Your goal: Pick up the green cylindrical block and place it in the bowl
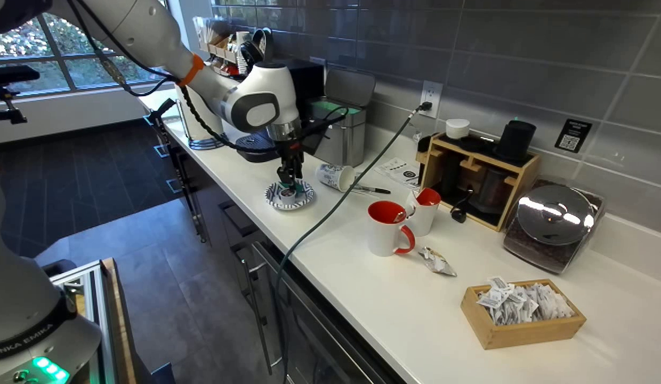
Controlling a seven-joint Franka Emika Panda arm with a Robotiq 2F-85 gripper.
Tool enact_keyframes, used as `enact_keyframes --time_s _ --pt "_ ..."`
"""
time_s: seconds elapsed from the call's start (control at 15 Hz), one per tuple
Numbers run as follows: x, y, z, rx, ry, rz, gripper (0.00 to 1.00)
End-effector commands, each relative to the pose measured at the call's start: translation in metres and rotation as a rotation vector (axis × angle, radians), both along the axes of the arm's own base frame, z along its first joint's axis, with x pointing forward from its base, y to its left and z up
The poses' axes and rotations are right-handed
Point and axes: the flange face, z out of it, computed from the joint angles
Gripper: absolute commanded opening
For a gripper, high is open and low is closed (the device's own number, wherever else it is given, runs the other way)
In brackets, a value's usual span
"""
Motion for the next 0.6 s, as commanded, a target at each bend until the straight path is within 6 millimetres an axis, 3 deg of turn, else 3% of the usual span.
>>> enact_keyframes --time_s 0.0,0.13,0.2,0.53 --pt "-0.003 0.001 0.018 0.048 -0.010 0.003 0.88" --pt "-0.014 -0.001 0.037 0.092 -0.039 -0.018 0.99" --pt "-0.020 -0.005 0.048 0.107 -0.050 -0.043 1.00" --pt "-0.087 -0.074 0.091 0.095 -0.084 -0.361 1.00"
